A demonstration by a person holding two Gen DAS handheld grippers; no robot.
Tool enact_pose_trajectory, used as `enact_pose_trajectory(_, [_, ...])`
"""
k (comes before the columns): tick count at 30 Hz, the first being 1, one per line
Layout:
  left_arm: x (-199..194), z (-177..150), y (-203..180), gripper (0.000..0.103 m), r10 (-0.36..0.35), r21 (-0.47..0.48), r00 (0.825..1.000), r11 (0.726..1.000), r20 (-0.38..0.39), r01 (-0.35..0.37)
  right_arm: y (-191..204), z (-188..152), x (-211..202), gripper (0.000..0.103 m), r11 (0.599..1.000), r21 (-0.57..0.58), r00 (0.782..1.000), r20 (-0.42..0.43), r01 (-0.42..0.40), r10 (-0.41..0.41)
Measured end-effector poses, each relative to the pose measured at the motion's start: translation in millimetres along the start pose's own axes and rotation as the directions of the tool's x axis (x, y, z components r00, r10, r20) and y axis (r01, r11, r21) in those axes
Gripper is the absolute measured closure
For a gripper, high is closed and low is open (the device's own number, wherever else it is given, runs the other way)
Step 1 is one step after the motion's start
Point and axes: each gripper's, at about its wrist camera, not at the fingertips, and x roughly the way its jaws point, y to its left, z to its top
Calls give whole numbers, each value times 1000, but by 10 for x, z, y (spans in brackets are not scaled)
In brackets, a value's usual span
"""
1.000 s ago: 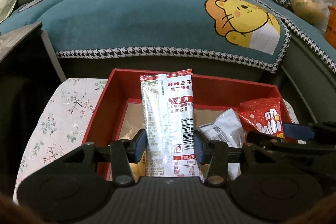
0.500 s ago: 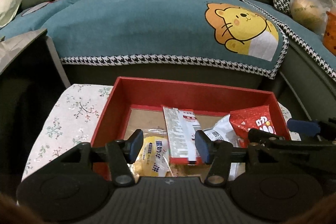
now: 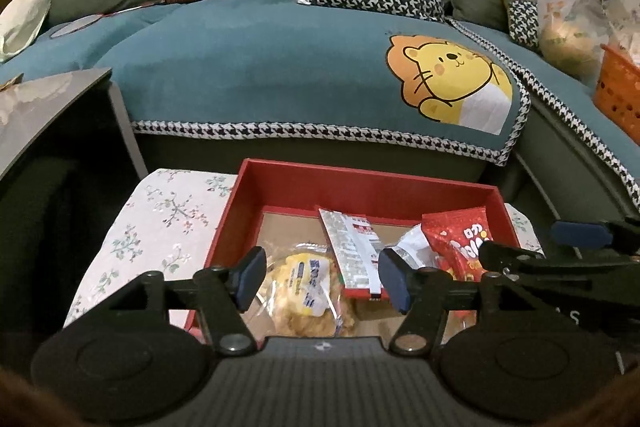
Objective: Organize snacks
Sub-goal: 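Withdraw both tools from the box toward the remaining snacks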
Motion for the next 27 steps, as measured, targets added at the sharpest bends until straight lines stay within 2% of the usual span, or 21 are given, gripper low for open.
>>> enact_pose_trajectory(7, [-156, -189, 121, 0, -14, -13, 1000, 1000, -28, 14, 94, -153, -151, 24, 999, -38, 999, -41, -1, -1])
enact_pose_trajectory(15, [-207, -520, 255, 0, -32, -34, 994, 999, -109, 29, 251, -527, -237, 24, 997, -78, 991, -131, -12, 1])
enact_pose_trajectory(20, [-82, -716, 280, 0, -49, -46, 980, 998, -193, 40, 277, -694, -272, 24, 999, -49, 984, -179, -24, 15])
enact_pose_trajectory(27, [183, -818, 294, 0, -67, -90, 959, 995, -275, 43, 296, -758, -288, 19, 998, -37, 980, -193, -48, 40])
